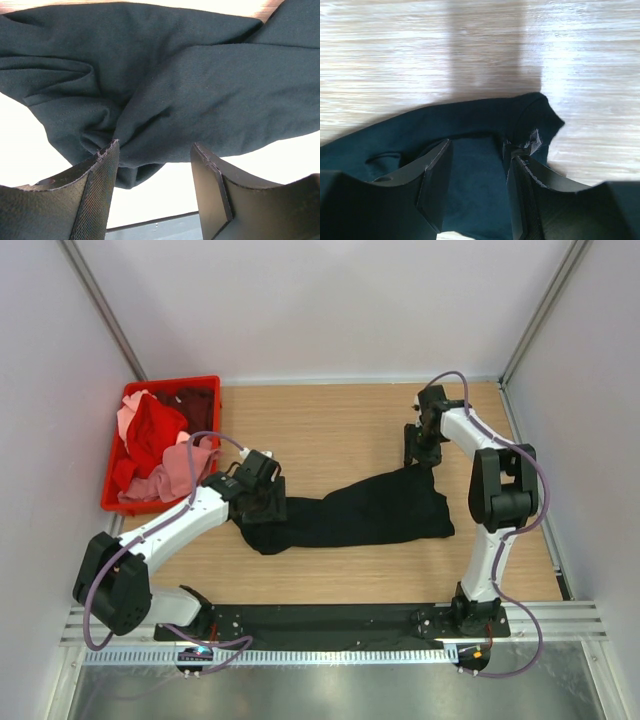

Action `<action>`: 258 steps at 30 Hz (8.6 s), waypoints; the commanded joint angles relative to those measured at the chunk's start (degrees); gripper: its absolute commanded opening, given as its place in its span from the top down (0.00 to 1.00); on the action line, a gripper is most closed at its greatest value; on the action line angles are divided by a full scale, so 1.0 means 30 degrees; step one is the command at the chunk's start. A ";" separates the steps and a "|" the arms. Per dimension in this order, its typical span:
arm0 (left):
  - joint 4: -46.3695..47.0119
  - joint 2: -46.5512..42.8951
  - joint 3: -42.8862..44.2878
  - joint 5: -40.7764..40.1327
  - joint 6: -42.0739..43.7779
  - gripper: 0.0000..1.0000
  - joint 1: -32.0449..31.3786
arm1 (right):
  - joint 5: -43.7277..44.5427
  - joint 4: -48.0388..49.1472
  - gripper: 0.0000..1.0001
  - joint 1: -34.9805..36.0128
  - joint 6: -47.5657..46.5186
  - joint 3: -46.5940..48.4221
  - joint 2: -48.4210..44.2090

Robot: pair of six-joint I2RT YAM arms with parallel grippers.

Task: Fold and stack the t-shirts
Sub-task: Flatten the tshirt out

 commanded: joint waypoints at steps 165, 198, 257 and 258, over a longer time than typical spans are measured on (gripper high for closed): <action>0.1213 0.8792 0.6614 0.4842 0.5448 1.00 0.7364 | 0.0941 0.3312 0.99 -0.2723 0.5471 -1.1745 -1.7053; -0.1600 -0.9171 1.5579 0.0385 0.1286 1.00 0.7217 | 0.3727 0.9462 0.99 -0.2723 -0.1384 0.2493 -2.4261; 0.0156 -0.6712 1.8393 0.2143 0.2252 1.00 0.7276 | 0.5657 1.1571 0.99 0.0173 -1.0870 0.7915 -1.9636; 0.0185 -0.6360 1.8306 0.2085 0.2601 1.00 0.7276 | 0.6008 1.1748 0.99 0.0555 -1.1485 0.7682 -1.9138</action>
